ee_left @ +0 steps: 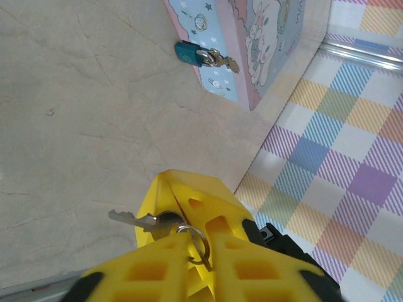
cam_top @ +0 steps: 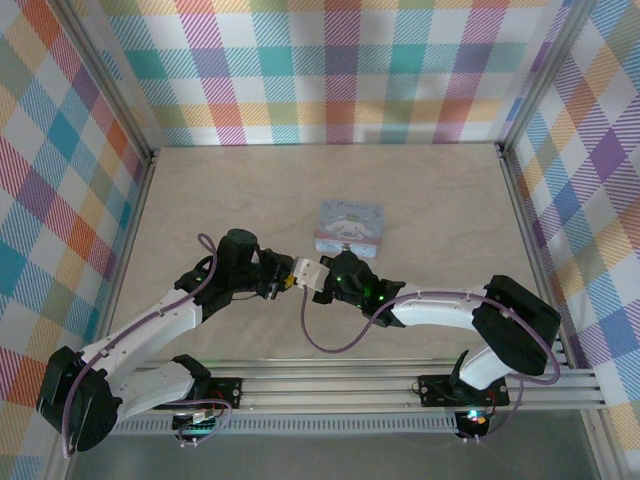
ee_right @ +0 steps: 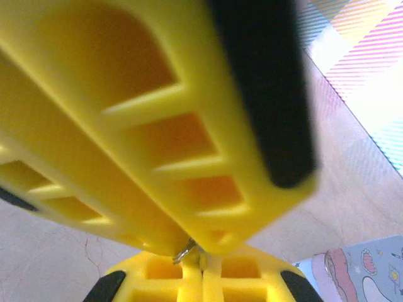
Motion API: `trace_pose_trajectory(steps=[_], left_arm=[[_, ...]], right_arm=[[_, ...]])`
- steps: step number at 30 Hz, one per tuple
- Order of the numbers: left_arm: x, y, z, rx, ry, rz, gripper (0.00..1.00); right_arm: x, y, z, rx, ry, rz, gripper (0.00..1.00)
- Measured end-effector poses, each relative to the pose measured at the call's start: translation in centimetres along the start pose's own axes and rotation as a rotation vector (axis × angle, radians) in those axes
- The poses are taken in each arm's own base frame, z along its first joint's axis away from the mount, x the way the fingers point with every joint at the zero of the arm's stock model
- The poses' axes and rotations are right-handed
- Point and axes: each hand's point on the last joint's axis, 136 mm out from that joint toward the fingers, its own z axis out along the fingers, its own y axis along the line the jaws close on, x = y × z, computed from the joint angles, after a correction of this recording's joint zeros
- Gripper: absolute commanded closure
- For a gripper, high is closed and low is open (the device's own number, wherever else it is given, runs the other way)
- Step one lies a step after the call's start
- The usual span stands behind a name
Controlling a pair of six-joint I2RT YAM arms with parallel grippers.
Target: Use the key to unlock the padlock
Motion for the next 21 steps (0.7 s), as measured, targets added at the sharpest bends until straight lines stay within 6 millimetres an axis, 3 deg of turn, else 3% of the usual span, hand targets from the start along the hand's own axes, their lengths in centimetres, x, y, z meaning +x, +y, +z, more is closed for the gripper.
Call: trace_pose_trajectory(steps=[2,5,7,10,13,21], left_arm=[[0.0,0.1,0.0,-0.002,0.0,0.008,1.0],[0.1,0.2,0.0,-0.005,0.004,0.034,1.0],[0.0,0.2,0.0,-0.003,0.006,0.068,1.0],[-0.6,0.1,-0.2,0.003,-0.011,0.141,1.0],[-1.6,-0.5,-0.8,0.04,-0.048,0.236,1.0],[-2.4,-4.3,-0.8,0.249,-0.098,0.488,1.0]], right_arm=[[0.3,0.1,0.0,-0.002,0.012,-0.001,0.98],[0.3,0.1,0.0,-0.001,0.015,0.011,0.61],[0.3,-0.1,-0.1,0.004,0.014,0.027,0.52],[-0.4,-0.5,-0.7,0.012,-0.001,0.081,0.49],[-1.4,-2.1,-2.8,0.027,-0.018,0.212,0.48],[-3.8,-10.1,-9.6,0.119,-0.012,0.735,0.44]])
